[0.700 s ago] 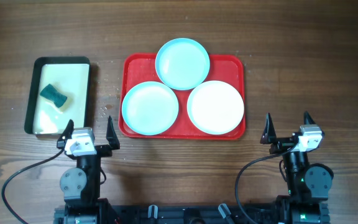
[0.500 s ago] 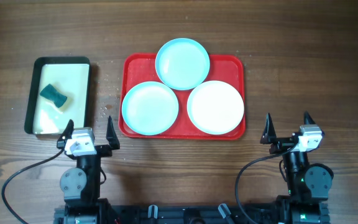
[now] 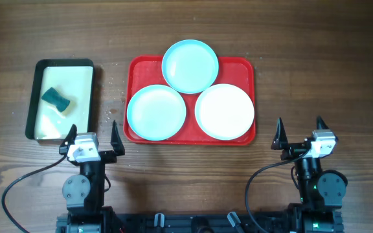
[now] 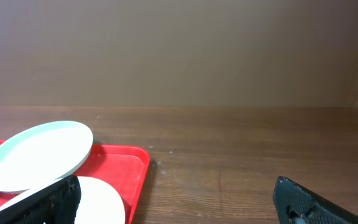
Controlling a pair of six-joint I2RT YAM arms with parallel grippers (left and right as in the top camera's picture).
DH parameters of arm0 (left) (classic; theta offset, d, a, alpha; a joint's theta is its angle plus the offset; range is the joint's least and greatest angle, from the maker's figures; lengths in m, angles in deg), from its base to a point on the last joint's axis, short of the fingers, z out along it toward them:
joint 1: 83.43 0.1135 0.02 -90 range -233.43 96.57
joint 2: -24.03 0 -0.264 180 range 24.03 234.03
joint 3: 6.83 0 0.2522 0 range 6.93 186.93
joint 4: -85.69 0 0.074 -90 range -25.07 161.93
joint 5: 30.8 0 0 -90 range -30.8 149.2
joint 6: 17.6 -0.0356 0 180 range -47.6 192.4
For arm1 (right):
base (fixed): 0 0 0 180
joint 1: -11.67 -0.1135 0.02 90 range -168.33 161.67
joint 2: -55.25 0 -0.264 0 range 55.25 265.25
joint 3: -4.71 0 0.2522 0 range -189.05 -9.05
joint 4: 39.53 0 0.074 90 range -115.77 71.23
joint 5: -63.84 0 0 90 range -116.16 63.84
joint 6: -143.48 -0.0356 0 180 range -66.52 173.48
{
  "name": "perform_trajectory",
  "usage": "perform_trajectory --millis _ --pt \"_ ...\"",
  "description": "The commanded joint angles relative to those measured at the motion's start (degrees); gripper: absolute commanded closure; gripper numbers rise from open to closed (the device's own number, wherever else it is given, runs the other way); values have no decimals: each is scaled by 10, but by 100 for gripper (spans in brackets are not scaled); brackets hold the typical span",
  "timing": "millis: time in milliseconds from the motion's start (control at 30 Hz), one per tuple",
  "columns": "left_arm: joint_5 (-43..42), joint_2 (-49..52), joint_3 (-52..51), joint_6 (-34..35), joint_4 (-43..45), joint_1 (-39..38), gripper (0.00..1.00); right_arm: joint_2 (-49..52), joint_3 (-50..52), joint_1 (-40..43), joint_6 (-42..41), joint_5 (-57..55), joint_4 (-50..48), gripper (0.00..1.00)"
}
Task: Clean dirty plates on tray and stack at the side
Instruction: 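Move the left gripper toward the soapy water tray, then grasp the green-and-yellow sponge in the water tray with the left gripper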
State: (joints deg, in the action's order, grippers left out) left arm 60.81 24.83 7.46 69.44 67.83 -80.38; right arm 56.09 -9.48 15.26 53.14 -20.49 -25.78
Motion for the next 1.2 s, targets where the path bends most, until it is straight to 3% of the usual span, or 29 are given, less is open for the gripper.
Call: perform_trajectory --millis 0,767,800,900,933,967,1167 --pt "-7 -3 -2 -11 -1 -1 0 0 1 2 3 -8 -2 0" --pt "-17 -3 -2 -10 1 -1 0 0 1 2 3 -8 -2 0" --pt "-45 -3 -2 -4 2 -1 0 0 1 2 3 -8 -2 0" --pt "-365 -3 -2 103 54 -1 0 0 1 2 3 -8 -2 0" --pt "-423 -3 -2 103 90 -1 0 0 1 2 3 -8 -2 0" --pt "-454 -3 -2 103 119 -1 0 0 1 2 3 -8 -2 0" --pt "-443 -3 1 125 414 -1 0 0 1 2 3 -8 -2 0"
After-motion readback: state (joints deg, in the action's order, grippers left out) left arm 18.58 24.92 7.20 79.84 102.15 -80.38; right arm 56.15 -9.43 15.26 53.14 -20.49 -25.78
